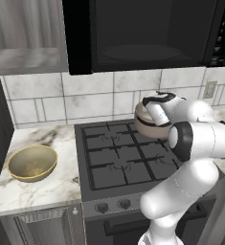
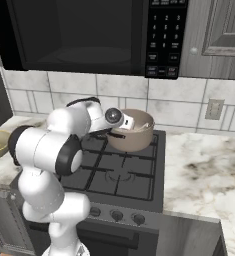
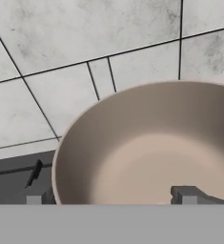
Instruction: Open the cabinet and move the ladle to the pot. Then close the cabinet.
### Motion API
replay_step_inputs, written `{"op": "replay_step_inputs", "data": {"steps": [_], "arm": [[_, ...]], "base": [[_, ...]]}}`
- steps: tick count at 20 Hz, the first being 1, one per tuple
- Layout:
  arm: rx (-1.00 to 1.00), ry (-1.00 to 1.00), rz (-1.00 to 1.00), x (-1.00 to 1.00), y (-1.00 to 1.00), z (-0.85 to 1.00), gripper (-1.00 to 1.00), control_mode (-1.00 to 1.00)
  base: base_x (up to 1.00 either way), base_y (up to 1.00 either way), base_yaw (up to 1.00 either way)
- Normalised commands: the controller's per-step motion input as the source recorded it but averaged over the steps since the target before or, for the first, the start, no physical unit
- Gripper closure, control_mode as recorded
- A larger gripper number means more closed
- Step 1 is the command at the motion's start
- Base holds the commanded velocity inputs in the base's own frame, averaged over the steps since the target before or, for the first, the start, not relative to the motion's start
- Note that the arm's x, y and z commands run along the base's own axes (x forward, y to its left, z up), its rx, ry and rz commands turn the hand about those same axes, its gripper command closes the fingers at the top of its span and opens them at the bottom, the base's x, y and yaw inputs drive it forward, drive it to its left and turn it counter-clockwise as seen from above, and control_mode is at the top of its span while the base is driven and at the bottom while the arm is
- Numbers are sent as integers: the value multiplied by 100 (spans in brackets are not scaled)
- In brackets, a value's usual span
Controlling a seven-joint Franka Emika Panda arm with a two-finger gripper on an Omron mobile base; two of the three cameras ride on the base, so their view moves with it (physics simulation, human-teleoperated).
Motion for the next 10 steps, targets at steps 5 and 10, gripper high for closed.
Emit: {"op": "replay_step_inputs", "data": {"steps": [5,10], "arm": [[0,0,0,31,0,0,-100,-100],[0,0,0,5,18,1,-100,-100]], "base": [[0,0,0],[0,0,0]]}}
